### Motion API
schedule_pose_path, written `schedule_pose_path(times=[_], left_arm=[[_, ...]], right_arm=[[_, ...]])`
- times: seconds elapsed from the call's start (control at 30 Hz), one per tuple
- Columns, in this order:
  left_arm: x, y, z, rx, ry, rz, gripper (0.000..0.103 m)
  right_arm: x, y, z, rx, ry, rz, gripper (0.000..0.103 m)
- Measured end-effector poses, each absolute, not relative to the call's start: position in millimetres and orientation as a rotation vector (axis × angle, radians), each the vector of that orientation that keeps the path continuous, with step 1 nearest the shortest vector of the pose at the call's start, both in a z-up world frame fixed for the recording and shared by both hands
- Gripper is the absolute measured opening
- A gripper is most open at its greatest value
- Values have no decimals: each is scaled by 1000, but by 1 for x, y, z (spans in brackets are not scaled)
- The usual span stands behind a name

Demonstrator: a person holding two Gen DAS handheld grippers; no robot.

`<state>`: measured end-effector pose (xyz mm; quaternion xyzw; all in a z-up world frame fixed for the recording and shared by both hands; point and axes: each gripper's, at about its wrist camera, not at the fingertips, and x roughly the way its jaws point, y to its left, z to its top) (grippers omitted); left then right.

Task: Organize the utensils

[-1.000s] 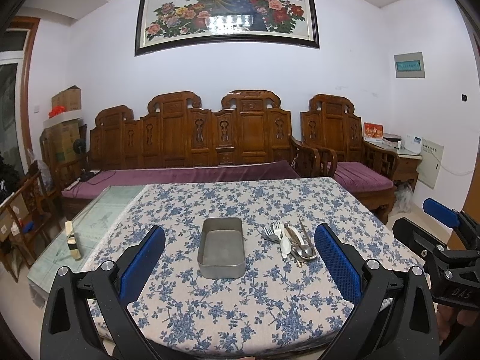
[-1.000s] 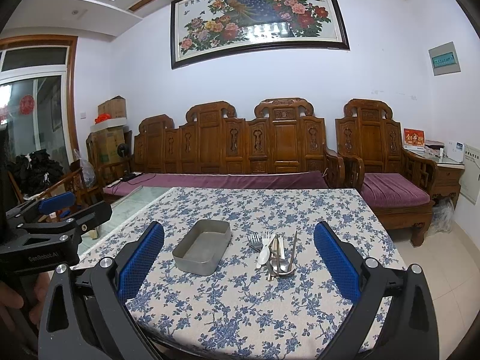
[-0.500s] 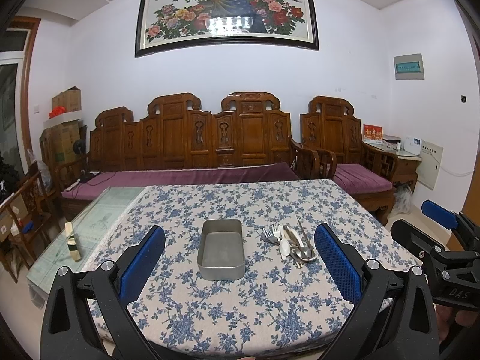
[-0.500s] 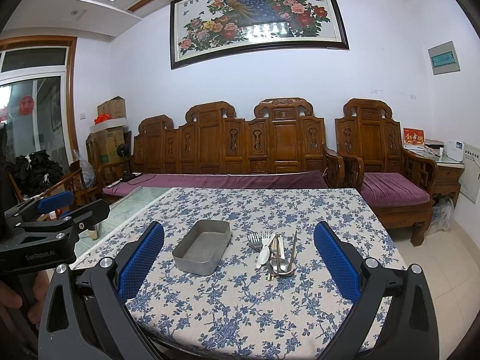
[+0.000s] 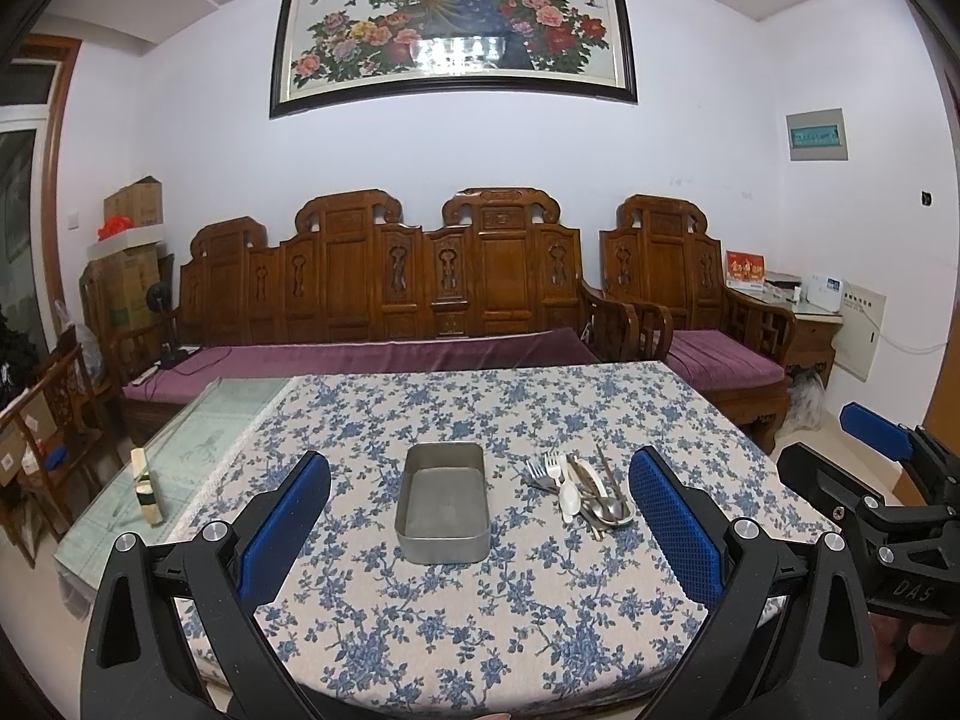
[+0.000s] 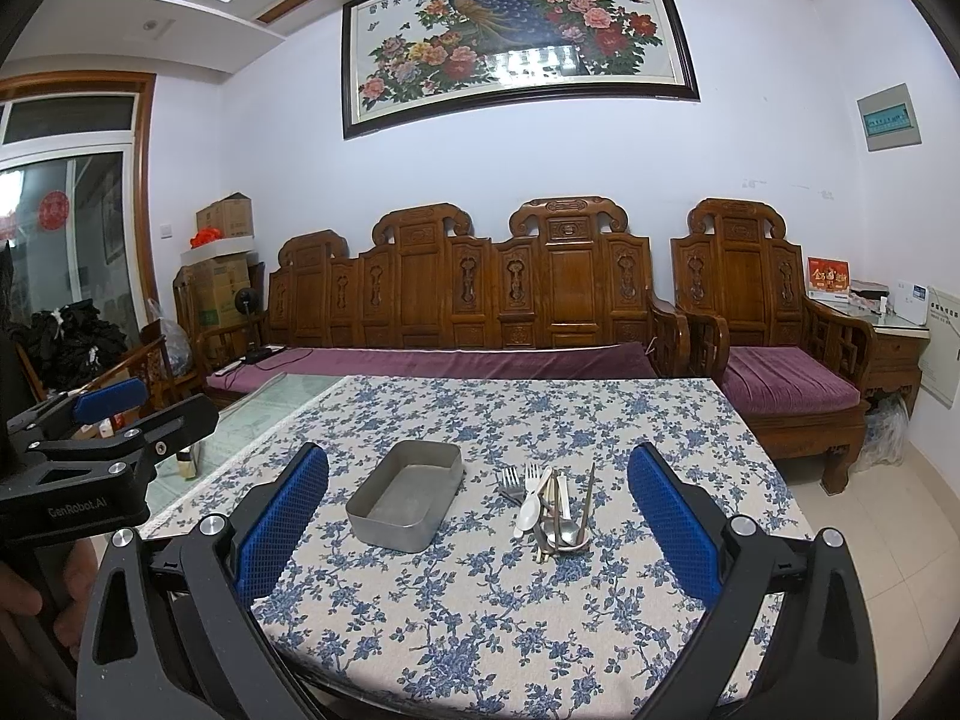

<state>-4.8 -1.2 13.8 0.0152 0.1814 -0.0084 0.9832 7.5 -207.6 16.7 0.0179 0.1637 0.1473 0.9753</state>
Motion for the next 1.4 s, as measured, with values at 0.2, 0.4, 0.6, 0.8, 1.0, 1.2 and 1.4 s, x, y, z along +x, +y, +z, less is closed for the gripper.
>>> schedule_pose_path(times=[0.2, 0.4, 0.6, 0.8, 1.0, 1.2, 1.4], left_arm=[[-5, -1, 13, 31, 365, -17, 97], [-5, -1, 13, 30, 365, -16, 97], [-2, -2, 11, 31, 375, -18, 97], [10, -2, -3, 33, 418, -34, 97], [40, -2, -24, 31, 472, -57, 97], [76, -7, -47, 43, 521, -86, 97], [108, -14, -70, 56, 573, -123, 97]], right_arm=[[8, -208, 16, 38, 330, 297, 100], [7, -208, 15, 38, 331, 297, 100], [8, -205, 12, 40, 339, 299, 100], [21, -204, 2, 29, 359, 308, 100], [54, -205, -14, 15, 389, 313, 97], [97, -212, -35, -2, 441, 308, 91], [136, -218, -53, -1, 483, 299, 86]])
